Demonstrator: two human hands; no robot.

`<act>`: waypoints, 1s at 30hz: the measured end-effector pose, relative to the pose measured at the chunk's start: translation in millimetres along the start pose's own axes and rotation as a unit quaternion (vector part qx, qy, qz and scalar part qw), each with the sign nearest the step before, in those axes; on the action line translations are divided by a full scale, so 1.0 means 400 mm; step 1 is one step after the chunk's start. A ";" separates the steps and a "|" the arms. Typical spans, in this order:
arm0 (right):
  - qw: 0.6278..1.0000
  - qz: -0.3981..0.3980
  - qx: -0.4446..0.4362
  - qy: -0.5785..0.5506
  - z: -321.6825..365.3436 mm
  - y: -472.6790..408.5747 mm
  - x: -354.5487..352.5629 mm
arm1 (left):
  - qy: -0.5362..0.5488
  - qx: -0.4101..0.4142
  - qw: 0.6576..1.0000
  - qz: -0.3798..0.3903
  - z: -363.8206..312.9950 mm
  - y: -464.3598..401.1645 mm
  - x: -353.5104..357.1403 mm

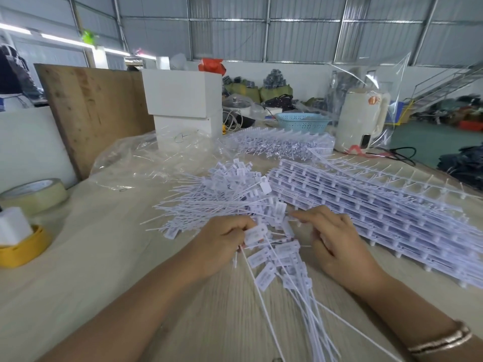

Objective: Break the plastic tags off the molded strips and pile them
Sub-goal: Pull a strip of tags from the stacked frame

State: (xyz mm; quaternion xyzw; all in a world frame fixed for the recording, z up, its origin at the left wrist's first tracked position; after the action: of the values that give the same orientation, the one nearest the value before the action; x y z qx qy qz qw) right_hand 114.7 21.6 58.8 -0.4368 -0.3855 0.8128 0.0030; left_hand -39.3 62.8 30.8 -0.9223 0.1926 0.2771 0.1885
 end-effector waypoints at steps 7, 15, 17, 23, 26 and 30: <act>0.977 -0.065 -0.170 0.114 0.117 -0.007 0.015 | 0.021 0.020 1.000 0.011 -0.044 0.007 0.039; 0.973 -0.135 -0.122 0.139 0.086 0.000 -0.041 | 0.000 0.003 1.000 -0.006 -0.029 0.004 0.034; 0.974 -0.120 -0.119 0.150 0.090 -0.001 -0.031 | -0.006 0.013 1.000 -0.014 -0.037 0.004 0.035; 0.990 -0.077 -0.087 0.081 0.065 -0.006 -0.019 | -0.012 0.043 0.999 -0.009 -0.056 0.006 0.032; 0.996 -0.080 -0.031 -0.026 0.050 -0.013 -0.022 | -0.020 0.069 0.997 -0.005 -0.070 0.007 0.023; 0.987 -0.064 -0.009 -0.146 0.060 -0.020 -0.016 | 0.004 0.081 0.996 0.023 -0.081 0.010 0.024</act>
State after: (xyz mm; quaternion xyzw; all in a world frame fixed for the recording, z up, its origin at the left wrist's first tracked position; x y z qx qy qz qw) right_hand 99.0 10.3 76.1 -0.2882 -0.4166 0.8622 -0.0050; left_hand -19.4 42.3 49.3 -0.9002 0.2363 0.2614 0.2557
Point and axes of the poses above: each hand's wrist, its own y-axis away from the middle knuckle, its own x-axis out of the palm, z = x × y, the point moved 10 cm from there along -y, towards the middle knuckle, and after that the axes turned 5 degrees about -y, right-handed, at the moved point
